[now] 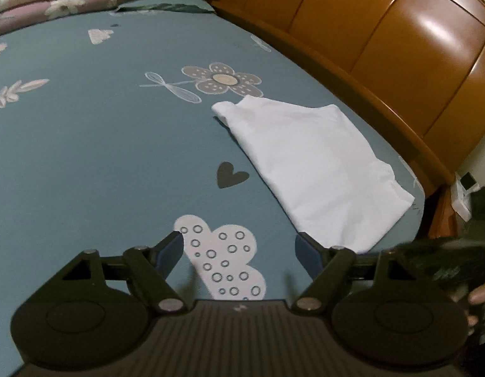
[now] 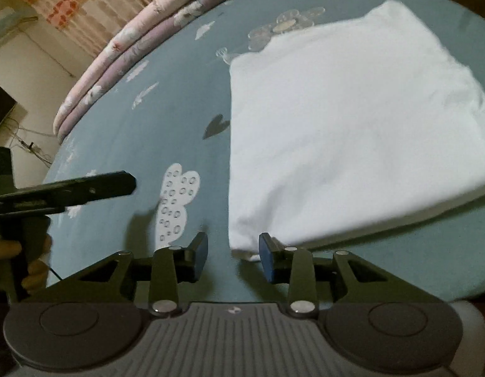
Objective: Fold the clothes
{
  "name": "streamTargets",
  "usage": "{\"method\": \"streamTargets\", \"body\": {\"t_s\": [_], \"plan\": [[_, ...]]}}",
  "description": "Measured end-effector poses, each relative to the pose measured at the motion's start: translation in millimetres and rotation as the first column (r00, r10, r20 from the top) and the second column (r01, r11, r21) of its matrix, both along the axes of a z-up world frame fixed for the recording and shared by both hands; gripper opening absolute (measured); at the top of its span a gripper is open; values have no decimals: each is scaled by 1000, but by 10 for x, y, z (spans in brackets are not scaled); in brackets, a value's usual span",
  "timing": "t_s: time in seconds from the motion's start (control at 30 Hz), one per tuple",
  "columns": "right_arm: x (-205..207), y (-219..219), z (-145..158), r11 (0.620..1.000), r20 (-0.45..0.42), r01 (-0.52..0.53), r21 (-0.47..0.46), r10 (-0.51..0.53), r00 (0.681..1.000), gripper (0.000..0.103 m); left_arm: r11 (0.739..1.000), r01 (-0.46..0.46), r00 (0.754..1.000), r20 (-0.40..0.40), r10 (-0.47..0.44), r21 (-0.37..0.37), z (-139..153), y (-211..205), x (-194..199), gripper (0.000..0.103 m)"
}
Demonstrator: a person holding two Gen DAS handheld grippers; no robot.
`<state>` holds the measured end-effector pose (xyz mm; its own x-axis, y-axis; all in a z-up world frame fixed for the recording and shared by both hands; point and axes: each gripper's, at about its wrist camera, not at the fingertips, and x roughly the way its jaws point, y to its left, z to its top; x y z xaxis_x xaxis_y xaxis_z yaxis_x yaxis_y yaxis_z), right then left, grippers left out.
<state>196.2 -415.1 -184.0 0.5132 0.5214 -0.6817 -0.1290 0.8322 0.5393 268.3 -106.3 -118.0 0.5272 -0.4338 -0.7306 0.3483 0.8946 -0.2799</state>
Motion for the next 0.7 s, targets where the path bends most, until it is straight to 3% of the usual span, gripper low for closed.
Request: {"method": "streamTargets", "body": {"t_s": [0.07, 0.13, 0.27, 0.5, 0.6, 0.7], "plan": [[-43, -113, 152, 998, 57, 55, -21, -54, 997, 53, 1000, 1, 1000, 18, -1, 10, 12, -15, -22, 81], [-60, -252, 248, 990, 99, 129, -63, -122, 988, 56, 1000, 5, 999, 36, -6, 27, 18, -37, -39, 82], [7, -433, 185, 950, 80, 239, -203, -227, 970, 65, 998, 23, 998, 57, -26, 58, 5, -100, -70, 83], [135, -526, 302, 948, 115, 245, -204, -225, 967, 66, 993, 1, 994, 111, -14, 117, 11, -104, -49, 85], [425, -537, 491, 931, 195, 250, -266, -202, 960, 69, 989, -44, 986, 168, 19, 145, 27, -80, -47, 94], [848, -629, 558, 925, 243, 263, -275, -198, 950, 71, 983, -81, 971, 234, 41, 167, 27, -42, -57, 96]]}}
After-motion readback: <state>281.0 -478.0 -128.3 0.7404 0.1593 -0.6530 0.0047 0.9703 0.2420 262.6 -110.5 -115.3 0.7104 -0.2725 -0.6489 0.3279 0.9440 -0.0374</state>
